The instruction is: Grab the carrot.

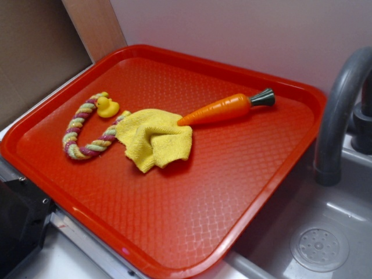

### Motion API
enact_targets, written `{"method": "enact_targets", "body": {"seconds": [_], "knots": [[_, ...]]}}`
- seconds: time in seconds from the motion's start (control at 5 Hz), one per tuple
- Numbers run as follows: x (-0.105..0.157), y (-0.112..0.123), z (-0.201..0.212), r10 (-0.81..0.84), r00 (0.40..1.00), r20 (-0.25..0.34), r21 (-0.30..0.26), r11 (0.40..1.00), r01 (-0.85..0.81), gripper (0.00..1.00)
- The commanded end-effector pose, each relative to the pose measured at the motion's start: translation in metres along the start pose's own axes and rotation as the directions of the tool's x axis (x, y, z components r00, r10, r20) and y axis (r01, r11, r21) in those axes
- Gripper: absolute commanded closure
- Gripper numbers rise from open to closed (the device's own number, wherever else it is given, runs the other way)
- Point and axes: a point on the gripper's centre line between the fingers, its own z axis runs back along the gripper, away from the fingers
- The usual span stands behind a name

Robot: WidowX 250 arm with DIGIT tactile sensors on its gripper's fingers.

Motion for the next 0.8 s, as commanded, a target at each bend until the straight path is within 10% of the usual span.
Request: {"method": "enact_targets", "body": {"seconds": [0.0,0.6], "knots": [[0.000,0.000,0.000,0.000,1.000,0.000,0.000,1.000,0.000,0.00],[0.110,-0.032,-0.068,-0.221,0.945,0.241,-0.127,0.958,0.256,0.00]]}}
